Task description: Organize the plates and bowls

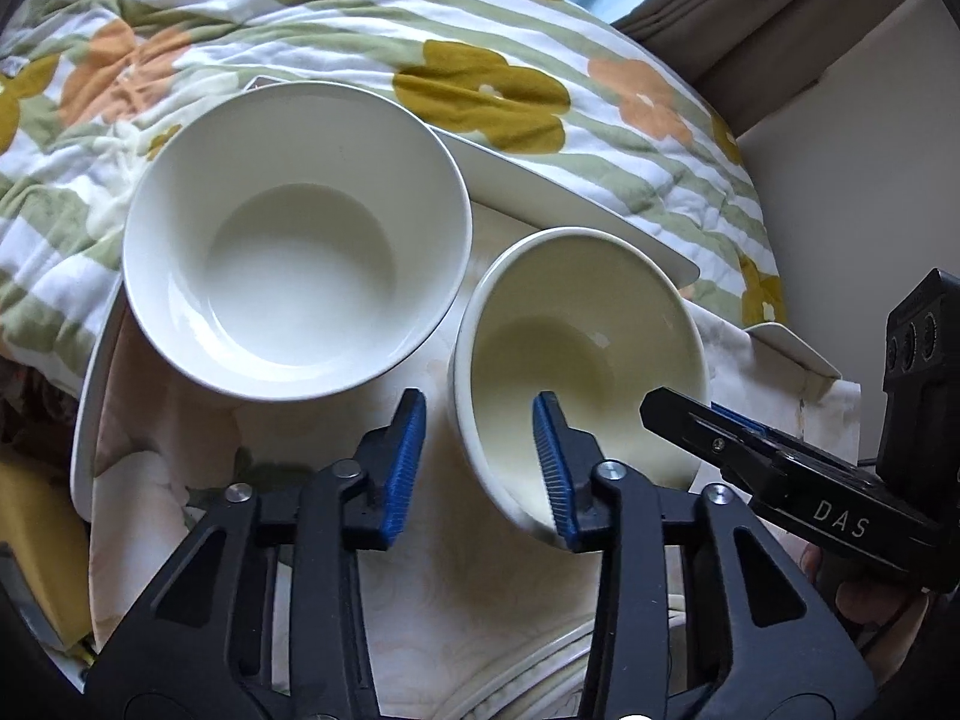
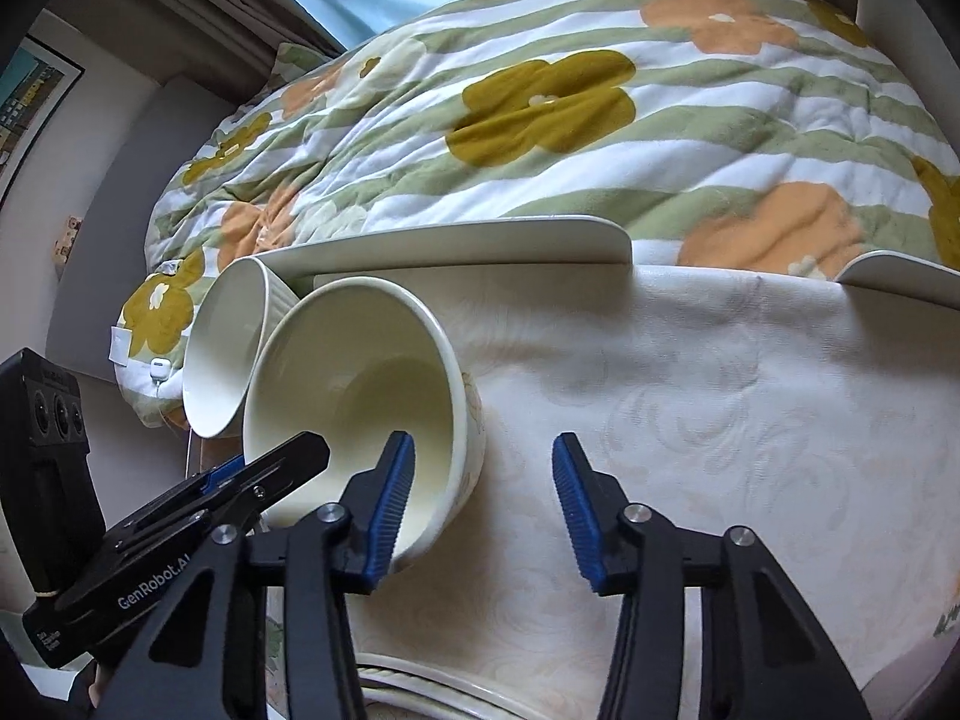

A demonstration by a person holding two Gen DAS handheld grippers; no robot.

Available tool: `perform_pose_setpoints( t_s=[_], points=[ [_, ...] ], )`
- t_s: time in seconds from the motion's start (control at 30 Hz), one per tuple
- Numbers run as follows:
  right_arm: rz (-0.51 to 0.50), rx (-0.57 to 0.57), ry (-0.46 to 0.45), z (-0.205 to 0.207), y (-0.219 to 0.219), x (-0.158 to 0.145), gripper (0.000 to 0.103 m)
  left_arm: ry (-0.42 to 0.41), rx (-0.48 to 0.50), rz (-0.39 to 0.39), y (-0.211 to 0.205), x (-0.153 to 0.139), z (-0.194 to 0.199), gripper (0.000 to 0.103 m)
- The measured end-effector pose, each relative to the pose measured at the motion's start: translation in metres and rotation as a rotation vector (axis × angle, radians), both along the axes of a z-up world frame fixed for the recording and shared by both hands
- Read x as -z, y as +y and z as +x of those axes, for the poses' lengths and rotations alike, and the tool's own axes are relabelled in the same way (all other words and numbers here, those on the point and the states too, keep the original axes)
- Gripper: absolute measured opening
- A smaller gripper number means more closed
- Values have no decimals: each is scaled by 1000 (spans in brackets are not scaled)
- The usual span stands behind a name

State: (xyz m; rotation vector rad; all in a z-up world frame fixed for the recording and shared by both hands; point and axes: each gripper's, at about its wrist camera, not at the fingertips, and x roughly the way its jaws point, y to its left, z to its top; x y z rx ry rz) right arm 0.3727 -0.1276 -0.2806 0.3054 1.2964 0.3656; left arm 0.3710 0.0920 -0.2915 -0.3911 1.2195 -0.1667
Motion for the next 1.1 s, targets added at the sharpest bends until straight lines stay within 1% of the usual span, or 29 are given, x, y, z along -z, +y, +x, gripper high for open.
perform_pose_setpoints(
  t_s=[0.03,0.07,0.13,0.27,0.43,0.6,0.73,0.9,1.1],
  points=[
    [1,-2,5,1,1,1,30,3,2,-3,0,2,1,24],
    [3,-4,10,1,2,3,27,4,5,-3,1,2,2,21],
    [29,-10,18,2,5,4,16,-1,14,18,-2,2,3,20],
    [1,-22,3,0,11,1,16,-14,26,43,-4,0,3,20],
    [1,-21,2,1,10,0,16,-36,47,67,-8,-6,0,20],
    [6,-11,-15,-1,5,-5,16,-74,68,95,-14,-19,-4,20],
    [6,5,-38,-7,-1,-18,16,-106,99,131,-26,-35,-10,20],
    [17,49,-63,-22,-21,-40,16,-134,137,126,-43,-57,-23,20],
    [25,85,-96,-50,-55,-65,16,-165,176,113,-79,-84,-49,20]
  ],
)
